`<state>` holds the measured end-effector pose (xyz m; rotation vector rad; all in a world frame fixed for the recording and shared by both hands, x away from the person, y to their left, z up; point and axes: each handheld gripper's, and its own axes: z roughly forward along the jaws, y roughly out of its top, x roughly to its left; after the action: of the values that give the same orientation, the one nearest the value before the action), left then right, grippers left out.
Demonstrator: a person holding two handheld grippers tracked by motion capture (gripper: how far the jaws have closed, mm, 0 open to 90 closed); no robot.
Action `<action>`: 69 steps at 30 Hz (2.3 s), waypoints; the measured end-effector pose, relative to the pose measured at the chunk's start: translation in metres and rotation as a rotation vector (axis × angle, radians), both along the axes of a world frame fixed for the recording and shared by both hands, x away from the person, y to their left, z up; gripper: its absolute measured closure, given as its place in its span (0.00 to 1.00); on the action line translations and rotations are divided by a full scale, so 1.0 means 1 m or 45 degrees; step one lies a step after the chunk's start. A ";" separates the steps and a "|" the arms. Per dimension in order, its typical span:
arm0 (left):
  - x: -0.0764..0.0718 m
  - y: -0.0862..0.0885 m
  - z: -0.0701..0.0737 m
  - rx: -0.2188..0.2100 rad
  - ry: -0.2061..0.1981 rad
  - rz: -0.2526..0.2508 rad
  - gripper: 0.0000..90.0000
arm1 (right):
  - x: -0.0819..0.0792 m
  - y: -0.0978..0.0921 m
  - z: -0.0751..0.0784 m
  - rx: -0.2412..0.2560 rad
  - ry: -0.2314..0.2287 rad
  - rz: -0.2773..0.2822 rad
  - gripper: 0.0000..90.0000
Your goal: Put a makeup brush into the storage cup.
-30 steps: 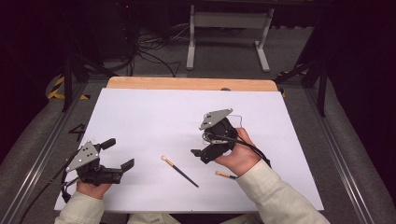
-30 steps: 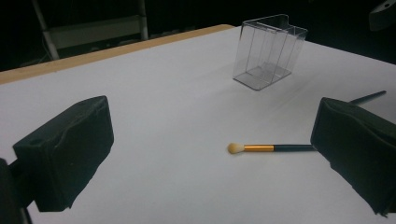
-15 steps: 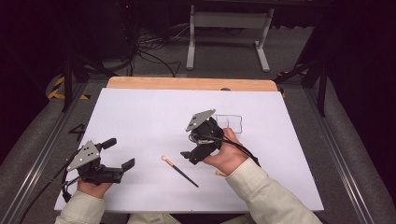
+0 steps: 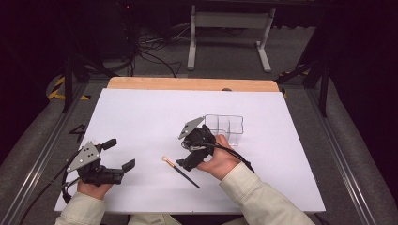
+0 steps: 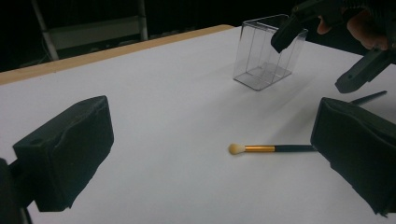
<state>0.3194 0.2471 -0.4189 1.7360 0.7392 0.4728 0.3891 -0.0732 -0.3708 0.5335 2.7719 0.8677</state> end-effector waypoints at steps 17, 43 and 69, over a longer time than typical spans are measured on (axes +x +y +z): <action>0.000 0.000 0.000 0.000 0.001 -0.002 0.00 | -0.001 0.018 -0.024 -0.109 0.070 -0.001 0.03; 0.000 0.001 0.000 0.013 -0.002 0.017 0.00 | 0.002 0.029 -0.033 -0.274 0.244 -0.022 0.15; 0.001 0.001 -0.001 0.006 0.005 0.017 0.00 | -0.009 0.047 -0.051 -0.426 0.241 -0.053 0.60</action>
<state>0.3199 0.2486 -0.4194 1.7379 0.7534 0.4806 0.3804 -0.0263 -0.4222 0.6362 2.9742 0.3461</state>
